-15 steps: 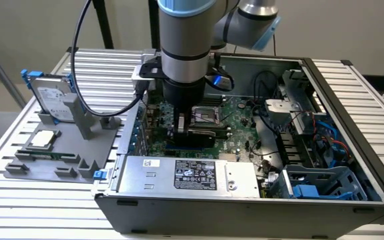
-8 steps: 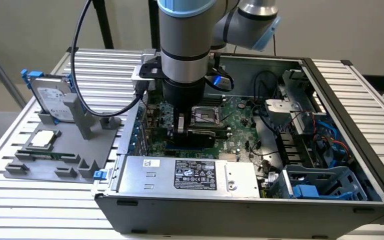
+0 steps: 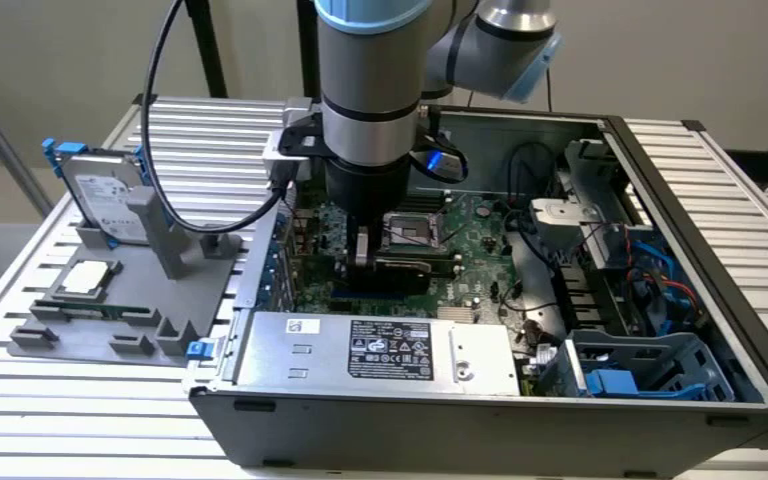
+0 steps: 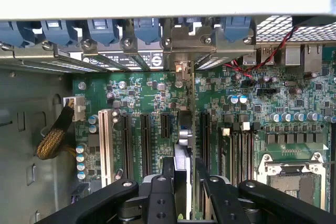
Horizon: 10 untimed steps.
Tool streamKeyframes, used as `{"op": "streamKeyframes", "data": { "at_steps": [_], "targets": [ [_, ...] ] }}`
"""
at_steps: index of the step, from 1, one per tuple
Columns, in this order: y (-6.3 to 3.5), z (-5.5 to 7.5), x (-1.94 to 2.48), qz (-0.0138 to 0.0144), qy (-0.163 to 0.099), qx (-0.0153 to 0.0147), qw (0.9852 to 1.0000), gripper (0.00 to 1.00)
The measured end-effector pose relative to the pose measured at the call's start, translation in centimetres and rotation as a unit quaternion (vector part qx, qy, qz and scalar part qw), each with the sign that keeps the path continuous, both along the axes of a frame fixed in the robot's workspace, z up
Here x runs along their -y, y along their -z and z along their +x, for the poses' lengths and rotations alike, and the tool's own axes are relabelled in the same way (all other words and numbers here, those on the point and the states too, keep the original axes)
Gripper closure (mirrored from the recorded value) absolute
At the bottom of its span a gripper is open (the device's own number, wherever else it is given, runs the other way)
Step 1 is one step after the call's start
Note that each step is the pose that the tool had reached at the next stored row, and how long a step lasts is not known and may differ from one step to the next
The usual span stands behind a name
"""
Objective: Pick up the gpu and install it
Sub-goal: 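Insert the gpu into the slot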
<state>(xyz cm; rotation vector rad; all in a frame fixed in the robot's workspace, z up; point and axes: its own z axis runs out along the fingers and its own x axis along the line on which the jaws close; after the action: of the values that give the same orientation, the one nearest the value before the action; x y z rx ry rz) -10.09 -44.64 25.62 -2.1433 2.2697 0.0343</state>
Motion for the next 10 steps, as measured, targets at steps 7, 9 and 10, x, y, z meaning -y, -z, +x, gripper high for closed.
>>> {"op": "streamKeyframes", "data": {
  "at_steps": [7, 9, 10],
  "targets": [
    [-0.29, 0.01, 0.00, -0.0011, 0.000, -0.0008, 1.0000, 1.00],
    [-0.17, 0.00, 0.00, -0.0017, 0.000, -0.0008, 1.0000, 1.00],
    [-0.10, 0.00, -0.01, -0.0019, 0.000, -0.0008, 1.0000, 1.00]
  ]
}}
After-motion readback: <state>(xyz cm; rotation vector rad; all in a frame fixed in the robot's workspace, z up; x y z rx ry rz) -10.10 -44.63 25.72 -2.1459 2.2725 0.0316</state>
